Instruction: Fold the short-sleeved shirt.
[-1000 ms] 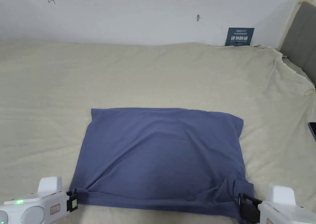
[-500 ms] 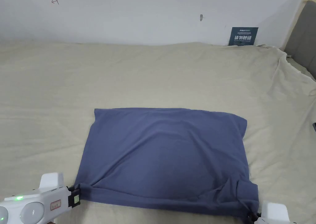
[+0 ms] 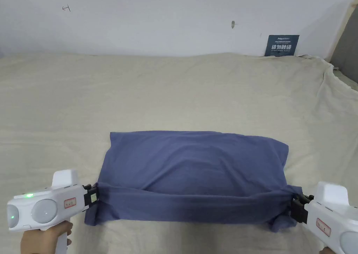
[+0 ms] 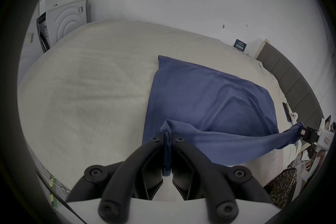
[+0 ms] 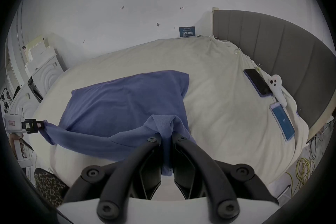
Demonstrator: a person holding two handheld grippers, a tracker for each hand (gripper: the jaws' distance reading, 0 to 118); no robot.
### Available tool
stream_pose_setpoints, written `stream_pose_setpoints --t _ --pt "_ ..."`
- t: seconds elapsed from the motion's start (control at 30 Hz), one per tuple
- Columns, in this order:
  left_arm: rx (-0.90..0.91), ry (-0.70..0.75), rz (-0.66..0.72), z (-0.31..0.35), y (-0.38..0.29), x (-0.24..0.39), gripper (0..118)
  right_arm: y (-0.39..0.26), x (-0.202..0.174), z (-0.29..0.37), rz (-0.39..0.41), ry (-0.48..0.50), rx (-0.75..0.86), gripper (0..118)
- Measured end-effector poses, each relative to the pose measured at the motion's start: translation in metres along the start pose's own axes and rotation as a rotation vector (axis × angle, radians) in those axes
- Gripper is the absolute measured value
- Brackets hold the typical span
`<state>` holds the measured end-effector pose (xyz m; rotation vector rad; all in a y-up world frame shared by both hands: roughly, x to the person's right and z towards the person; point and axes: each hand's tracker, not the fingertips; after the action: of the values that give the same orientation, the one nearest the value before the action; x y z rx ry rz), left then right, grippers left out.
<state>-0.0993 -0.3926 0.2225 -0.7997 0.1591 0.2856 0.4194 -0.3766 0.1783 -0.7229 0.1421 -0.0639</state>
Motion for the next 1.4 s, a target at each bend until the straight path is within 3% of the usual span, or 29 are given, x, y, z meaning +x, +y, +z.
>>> stream_pose_setpoints --t 0.3,0.6,0.7,0.77,0.8,0.83,0.9,1.1,1.4 --pt "-0.084 0.046 -0.028 -0.085 0.032 0.009 6 0.024 0.012 -0.103 -0.011 -0.032 -0.129 7" --pt "-0.141 0.091 -0.020 -0.133 0.024 0.012 6 0.012 -0.004 -0.144 0.004 -0.068 -0.240 8" --pt "-0.136 0.097 -0.036 -0.128 0.025 0.013 16 0.014 -0.010 -0.137 0.019 -0.074 -0.231 8" --pt "-0.144 0.114 -0.031 -0.121 0.028 0.017 46 0.020 -0.013 -0.127 0.040 -0.078 -0.216 20" --pt "-0.145 0.120 -0.027 -0.116 0.030 0.017 64 0.023 -0.015 -0.119 0.048 -0.086 -0.199 38" --pt "-0.138 0.121 -0.022 -0.108 0.032 0.019 77 0.027 -0.017 -0.109 0.053 -0.082 -0.168 64" --pt "-0.069 0.083 -0.017 -0.086 0.036 0.025 82 0.036 -0.013 -0.090 0.048 -0.059 -0.095 81" --pt "0.120 0.040 -0.040 -0.002 0.040 0.041 83 0.056 -0.021 0.003 0.057 -0.024 0.122 81" --pt "0.351 0.084 -0.089 0.075 -0.007 0.046 80 0.026 -0.022 0.089 0.058 -0.075 0.338 81"
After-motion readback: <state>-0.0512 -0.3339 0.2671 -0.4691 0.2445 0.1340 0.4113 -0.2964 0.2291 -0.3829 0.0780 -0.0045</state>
